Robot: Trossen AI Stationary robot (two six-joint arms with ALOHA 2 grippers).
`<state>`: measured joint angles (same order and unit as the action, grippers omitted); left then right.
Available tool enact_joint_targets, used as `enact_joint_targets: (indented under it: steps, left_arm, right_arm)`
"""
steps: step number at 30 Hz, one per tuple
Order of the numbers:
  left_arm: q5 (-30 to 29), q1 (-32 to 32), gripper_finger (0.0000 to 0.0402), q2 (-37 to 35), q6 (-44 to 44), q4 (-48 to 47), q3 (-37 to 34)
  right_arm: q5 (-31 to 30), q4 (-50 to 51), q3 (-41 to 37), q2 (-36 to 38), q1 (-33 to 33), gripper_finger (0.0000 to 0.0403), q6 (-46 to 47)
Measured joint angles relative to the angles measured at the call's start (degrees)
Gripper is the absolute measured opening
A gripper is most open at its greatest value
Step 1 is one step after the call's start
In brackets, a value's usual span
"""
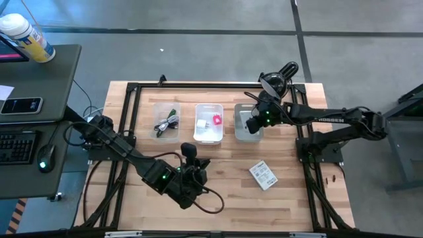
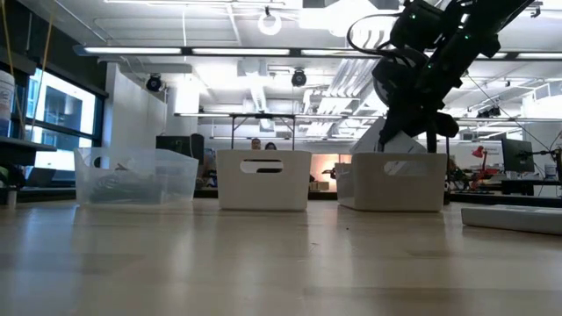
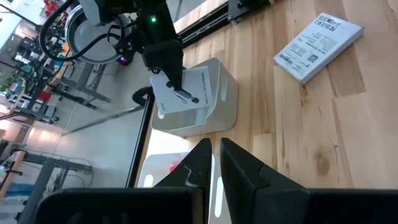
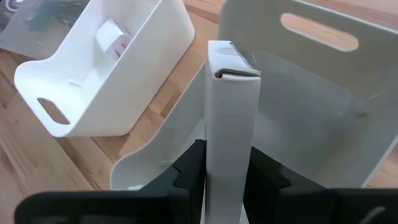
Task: Pick and place items into bin
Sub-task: Put the left card reader into the gray bin
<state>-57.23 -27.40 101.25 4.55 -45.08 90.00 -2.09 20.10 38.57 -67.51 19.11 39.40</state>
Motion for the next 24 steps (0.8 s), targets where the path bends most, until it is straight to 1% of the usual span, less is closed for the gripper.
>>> enact_joint_targets:
  steps: [14,17,24]
  left_arm:
    - [0.0,0.0,0.0024,0.0,0.01,-0.04,0.0]
    - [0.0,0.0,0.0024,0.0,0.01,-0.02,0.0]
    - [0.0,0.0,0.0024,0.01,0.03,-0.03,0.0]
  right_arm:
    - [0.85,-0.75,0.0,0.02,-0.02,0.0081,-1.15]
    - [1.14,-0.83,0.0,0.02,-0.02,0.0095,-1.33]
    - [2.44,-1.0,0.0,0.02,-0.02,0.0147,-1.33]
